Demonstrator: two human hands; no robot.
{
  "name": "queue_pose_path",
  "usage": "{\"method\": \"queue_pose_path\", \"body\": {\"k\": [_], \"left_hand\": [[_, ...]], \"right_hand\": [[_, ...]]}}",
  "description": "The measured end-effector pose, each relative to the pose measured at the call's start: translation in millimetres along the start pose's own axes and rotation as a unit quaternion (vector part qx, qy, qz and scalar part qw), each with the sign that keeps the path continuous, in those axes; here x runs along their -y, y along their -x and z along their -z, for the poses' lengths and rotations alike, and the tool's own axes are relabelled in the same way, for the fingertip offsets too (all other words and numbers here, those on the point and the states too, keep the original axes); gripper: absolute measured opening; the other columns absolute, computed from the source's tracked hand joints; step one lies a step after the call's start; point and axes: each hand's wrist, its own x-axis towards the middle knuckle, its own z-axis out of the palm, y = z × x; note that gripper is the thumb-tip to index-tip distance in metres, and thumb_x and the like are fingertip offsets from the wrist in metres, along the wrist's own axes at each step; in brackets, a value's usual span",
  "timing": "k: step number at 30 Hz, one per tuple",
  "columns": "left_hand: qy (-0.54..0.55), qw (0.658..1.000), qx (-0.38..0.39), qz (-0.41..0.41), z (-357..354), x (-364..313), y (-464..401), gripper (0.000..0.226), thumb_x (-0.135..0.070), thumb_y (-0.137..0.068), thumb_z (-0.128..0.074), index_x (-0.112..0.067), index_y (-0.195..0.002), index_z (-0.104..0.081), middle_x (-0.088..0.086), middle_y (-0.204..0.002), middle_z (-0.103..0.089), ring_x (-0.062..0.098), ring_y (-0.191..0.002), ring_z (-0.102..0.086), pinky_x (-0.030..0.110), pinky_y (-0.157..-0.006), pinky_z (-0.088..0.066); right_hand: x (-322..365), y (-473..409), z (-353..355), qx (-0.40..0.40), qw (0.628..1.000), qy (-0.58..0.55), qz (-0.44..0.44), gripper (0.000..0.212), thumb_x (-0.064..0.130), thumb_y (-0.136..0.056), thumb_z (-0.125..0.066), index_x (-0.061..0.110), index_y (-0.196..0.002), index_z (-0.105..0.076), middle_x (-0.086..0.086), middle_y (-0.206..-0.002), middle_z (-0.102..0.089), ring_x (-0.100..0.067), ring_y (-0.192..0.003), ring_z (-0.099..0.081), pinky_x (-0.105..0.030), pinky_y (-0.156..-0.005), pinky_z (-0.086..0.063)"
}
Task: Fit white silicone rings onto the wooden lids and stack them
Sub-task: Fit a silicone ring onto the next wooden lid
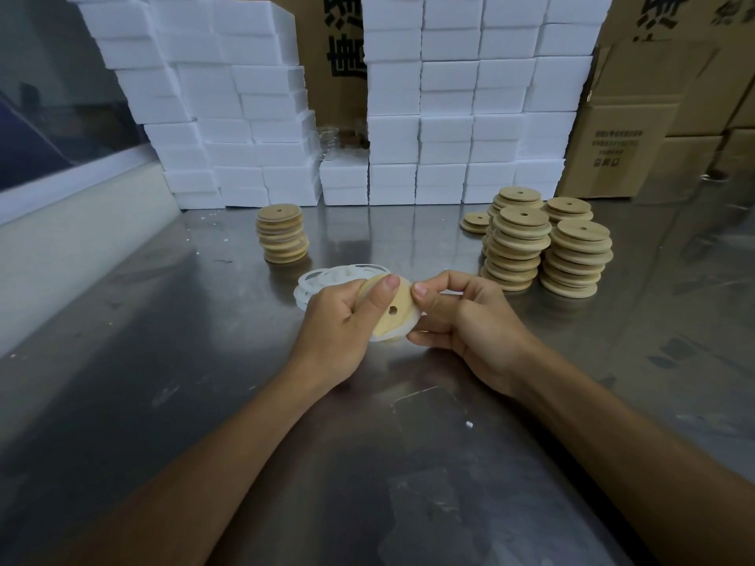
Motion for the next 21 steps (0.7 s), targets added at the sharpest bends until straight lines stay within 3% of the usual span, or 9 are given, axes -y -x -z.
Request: {"method": "queue_pose_path", "body": {"k": [4, 12, 14, 16, 18, 21], "left_hand": [[0.009, 1.0, -0.004, 0.018, -1.7, -0.5, 0.2, 0.048, -0.048, -0.095, -0.049, -0.007, -0.097, -0.073, 0.005, -0.091, -0.072, 0.021, -0.089, -0.066, 0.04, -0.081, -0.055], [0.053, 0.997, -0.007, 0.063, -4.0, 3.1, -1.0, 0.051, -0.053, -0.088, -0.048, -0.01, -0.098, -0.073, 0.004, -0.09, -0.073, 0.022, -0.089, -0.067, 0.04, -0.079, -0.056], [0.057, 0.997, -0.004, 0.06, -4.8, 2.9, -1.6, 0.049, -0.053, -0.086, -0.049, -0.011, -0.097, -0.073, -0.005, -0.08, -0.071, 0.012, -0.077, -0.066, 0.028, -0.065, -0.054], [0.055, 0.997, 0.002, 0.052, -6.2, 0.3, -0.8, 0.045, -0.054, -0.085, -0.052, -0.014, -0.088, -0.07, -0.012, -0.058, -0.062, 0.003, -0.052, -0.056, 0.014, -0.047, -0.042], [0.063, 0.996, 0.006, 0.056, -7.4, -0.8, -0.2, 0.043, -0.054, -0.083, -0.055, -0.013, -0.08, -0.065, -0.008, -0.044, -0.053, 0.004, -0.037, -0.046, 0.015, -0.039, -0.037], [0.071, 0.995, 0.023, 0.066, -7.3, -1.2, 0.2, 0.044, -0.056, -0.082, -0.057, -0.013, -0.081, -0.065, 0.001, -0.045, -0.055, 0.012, -0.036, -0.05, 0.018, -0.036, -0.04]], "right_hand": [[0.7, 0.2, -1.3, 0.003, 1.0, -0.027, -0.015, 0.013, 0.016, -0.092, -0.065, 0.008, -0.082, -0.062, -0.017, -0.088, -0.075, -0.027, -0.08, -0.074, -0.029, -0.061, -0.058], [0.7, 0.0, -0.9, -0.011, 0.999, -0.031, -0.008, 0.014, 0.008, -0.093, -0.063, 0.004, -0.079, -0.065, -0.013, -0.079, -0.074, -0.02, -0.075, -0.074, -0.026, -0.061, -0.058], [-0.9, -0.3, -2.7, -0.025, 1.0, -0.019, 0.001, 0.01, 0.011, -0.093, -0.064, 0.004, -0.085, -0.065, -0.013, -0.082, -0.074, -0.021, -0.076, -0.073, -0.027, -0.062, -0.058], [-1.6, -0.8, -3.8, -0.035, 0.999, -0.016, -0.002, 0.009, 0.014, -0.094, -0.064, 0.005, -0.092, -0.063, -0.013, -0.085, -0.074, -0.024, -0.076, -0.073, -0.03, -0.064, -0.06], [-1.4, -0.9, -5.1, -0.037, 0.999, -0.022, -0.008, 0.013, 0.019, -0.096, -0.062, 0.006, -0.096, -0.061, -0.012, -0.085, -0.073, -0.024, -0.075, -0.073, -0.032, -0.065, -0.061], [-2.2, -0.4, -7.5, -0.044, 0.999, -0.025, -0.009, 0.019, 0.024, -0.098, -0.059, 0.005, -0.1, -0.059, -0.008, -0.078, -0.073, -0.024, -0.071, -0.073, -0.034, -0.064, -0.061]]}}
